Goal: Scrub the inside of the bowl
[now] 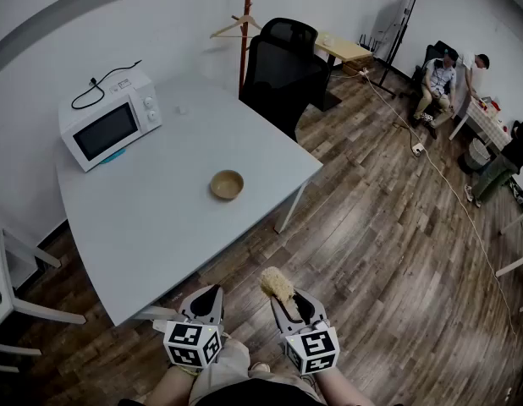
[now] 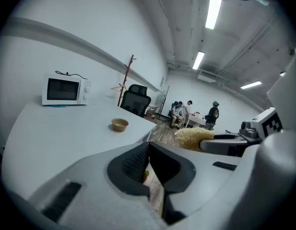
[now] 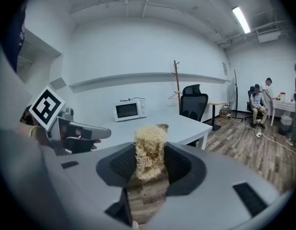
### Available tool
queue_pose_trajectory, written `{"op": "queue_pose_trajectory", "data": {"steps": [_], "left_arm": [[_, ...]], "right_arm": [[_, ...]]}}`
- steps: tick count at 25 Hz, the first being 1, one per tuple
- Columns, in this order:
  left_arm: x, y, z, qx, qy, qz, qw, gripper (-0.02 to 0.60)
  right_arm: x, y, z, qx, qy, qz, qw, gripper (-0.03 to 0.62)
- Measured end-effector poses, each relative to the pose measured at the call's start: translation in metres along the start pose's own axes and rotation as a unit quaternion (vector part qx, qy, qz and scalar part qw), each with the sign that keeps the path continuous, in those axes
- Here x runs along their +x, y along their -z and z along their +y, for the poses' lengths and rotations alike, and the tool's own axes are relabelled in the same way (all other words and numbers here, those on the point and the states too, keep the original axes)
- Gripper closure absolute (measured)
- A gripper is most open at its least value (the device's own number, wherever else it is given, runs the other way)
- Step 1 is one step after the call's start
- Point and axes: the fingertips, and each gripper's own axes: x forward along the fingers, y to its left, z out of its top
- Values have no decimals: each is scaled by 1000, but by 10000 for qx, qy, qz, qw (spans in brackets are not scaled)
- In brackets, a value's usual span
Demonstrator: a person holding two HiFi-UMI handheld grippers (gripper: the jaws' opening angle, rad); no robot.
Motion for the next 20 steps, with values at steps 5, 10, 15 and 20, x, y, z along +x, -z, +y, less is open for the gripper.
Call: {"op": "queue_pose_trajectory", "data": {"steps": [5,10,15,20], "left_arm": [[-30,37,-55,-151,34,20,9999,561],[-48,59,-93,-135,143,117,9997,562],[-56,55,-116,-118,273,3,9996,561],[-64,58,-130,-86,341,-15,9994,562]], "right_arm": [[-60,21,-3,12,52,-127,9999,428],[-101,37,-4,35,55,-151,9999,428],[-122,35,-4,-51,16,-317,9995,428],[-139,37,-1,155,-72,-436,9989,427]]}}
